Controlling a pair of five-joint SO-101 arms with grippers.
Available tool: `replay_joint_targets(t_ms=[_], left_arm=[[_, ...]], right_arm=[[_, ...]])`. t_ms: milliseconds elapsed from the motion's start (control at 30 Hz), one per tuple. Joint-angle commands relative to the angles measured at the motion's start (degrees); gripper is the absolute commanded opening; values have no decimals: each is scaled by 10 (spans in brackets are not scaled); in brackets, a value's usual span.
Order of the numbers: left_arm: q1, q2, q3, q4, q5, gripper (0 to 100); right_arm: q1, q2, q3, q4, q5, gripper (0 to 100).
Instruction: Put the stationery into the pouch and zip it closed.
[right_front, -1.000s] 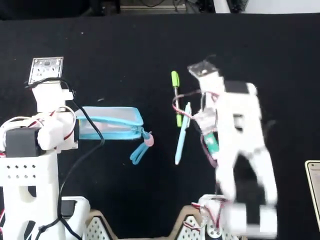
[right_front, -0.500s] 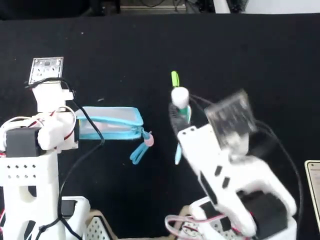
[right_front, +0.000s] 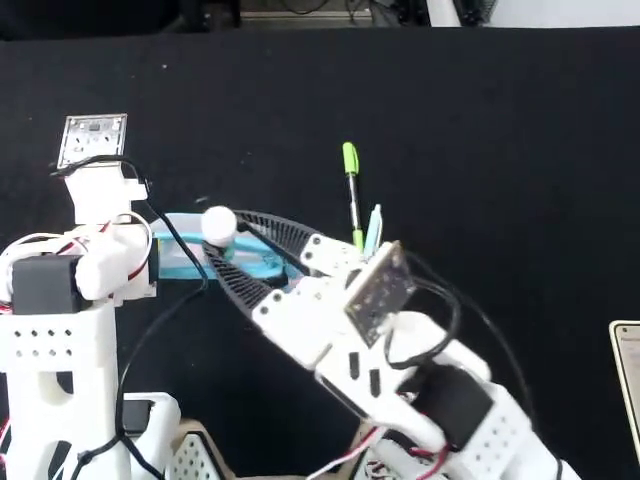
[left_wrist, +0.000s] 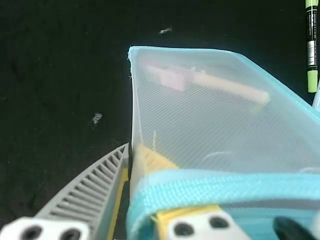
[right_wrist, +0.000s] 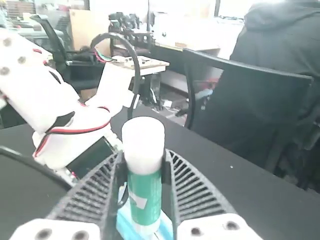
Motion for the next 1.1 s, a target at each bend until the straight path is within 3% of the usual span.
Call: replay_joint_targets(t_ms=[0, 167, 433, 600, 800, 1067], left_arm=[[-6, -8, -9, -4, 0, 30], [-6, -8, -9, -4, 0, 30], [-6, -8, -9, -4, 0, 30], [-6, -8, -9, -4, 0, 30], [-7, -4, -9, -5, 0, 30], [-6, -3, -9, -5, 0, 30]], right_arm=[[-9, -7, 30, -81, -4, 12], [-9, -7, 89, -141, 2, 12], [-9, -7, 189, -232, 159, 15], [-9, -3, 204, -230, 128, 27], [-9, -3, 127, -86, 36, 240], [-3, -8, -77, 150, 23, 251]])
